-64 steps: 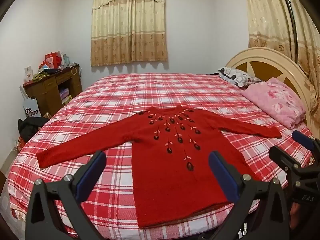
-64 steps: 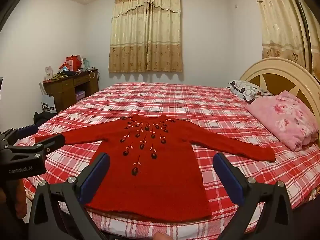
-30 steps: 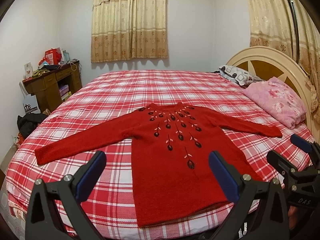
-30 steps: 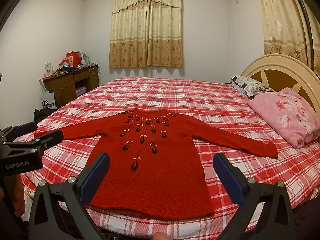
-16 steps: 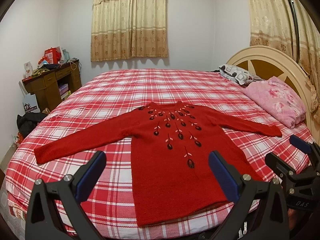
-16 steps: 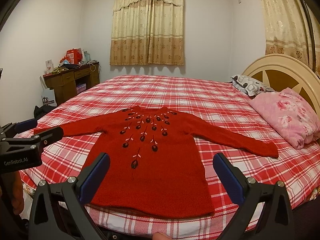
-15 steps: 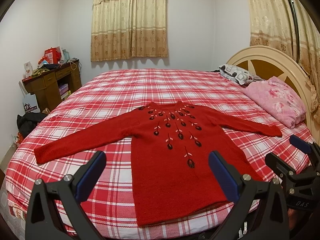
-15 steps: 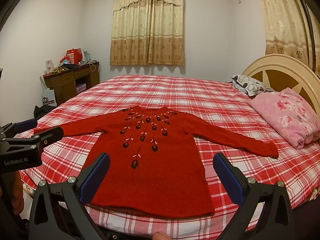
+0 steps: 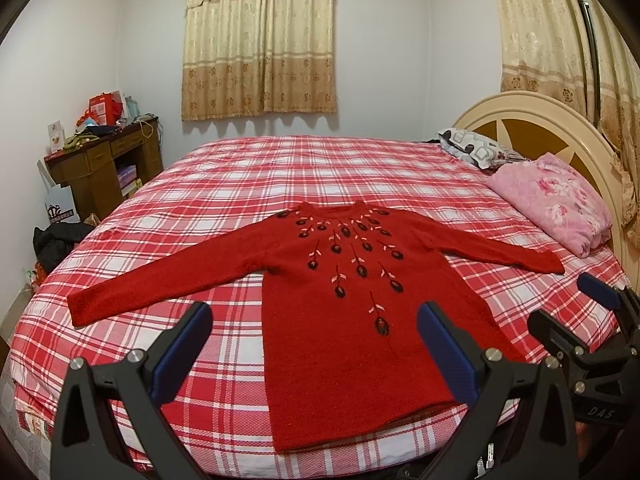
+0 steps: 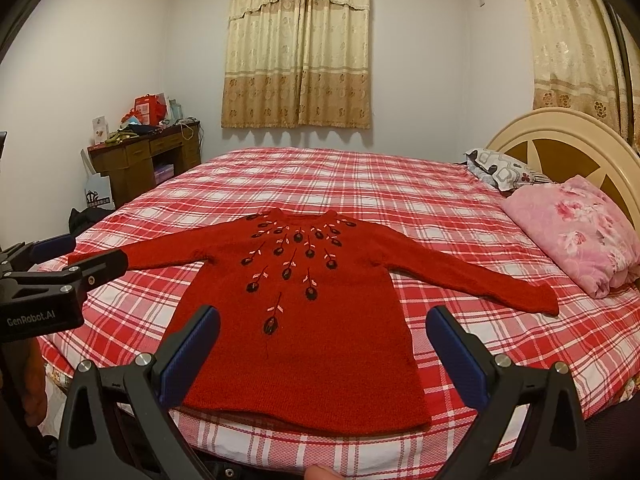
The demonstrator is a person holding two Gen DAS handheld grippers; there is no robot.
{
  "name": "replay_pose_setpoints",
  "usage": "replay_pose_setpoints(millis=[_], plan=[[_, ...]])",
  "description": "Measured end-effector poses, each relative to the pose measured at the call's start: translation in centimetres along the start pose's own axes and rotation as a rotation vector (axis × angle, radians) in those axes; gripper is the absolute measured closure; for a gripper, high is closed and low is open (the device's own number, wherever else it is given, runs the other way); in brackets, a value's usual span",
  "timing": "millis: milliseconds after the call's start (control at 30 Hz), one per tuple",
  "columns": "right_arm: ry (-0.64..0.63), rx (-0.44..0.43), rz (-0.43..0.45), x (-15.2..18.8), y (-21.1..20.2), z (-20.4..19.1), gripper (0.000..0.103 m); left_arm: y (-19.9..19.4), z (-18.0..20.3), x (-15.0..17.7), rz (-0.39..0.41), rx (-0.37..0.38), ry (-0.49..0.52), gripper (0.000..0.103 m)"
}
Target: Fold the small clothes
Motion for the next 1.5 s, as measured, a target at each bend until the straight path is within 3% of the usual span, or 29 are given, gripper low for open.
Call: replay_pose_setpoints(millis=[433,733,1133,1300,1500], plan=[[-0.003,-0.012,0.0,0.0,0.6,0.0,0.001,0.3,-0.1,0.4,-0.003,-0.001,0.007,0.0],[0.031,-0.007,-0.068,1.1,4.9,2.3,0.001,4.0,-1.1,1.1,-0.062,0.019,0.013,0.0],[0.145,0.144,-0.237,3.7,15.7,12.2,0.001,13.1,-2.3,-1.4,-0.091,0.008,0.004,0.0],[0.162,0.203,-0.278,4.1,18.6,16.2,0.001,16.4,-1.7,-2.0,-0.099,-0.005,0.017,0.0],[0.198,0.284,-0.314,3.9,20.7,22.0,0.001,19.9,-1.6,-1.5,-0.166,-0.001,-0.027,0.0]])
Point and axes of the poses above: each gripper's, at about its wrist camera, not at the fingertips, and y roughly the way its jaws point, z to its right, x to its underside, the point moved 4 cm from there along y, roughly the way its jaws point, and after that the axes turned 6 degrees about x, right-handed, at the moved point
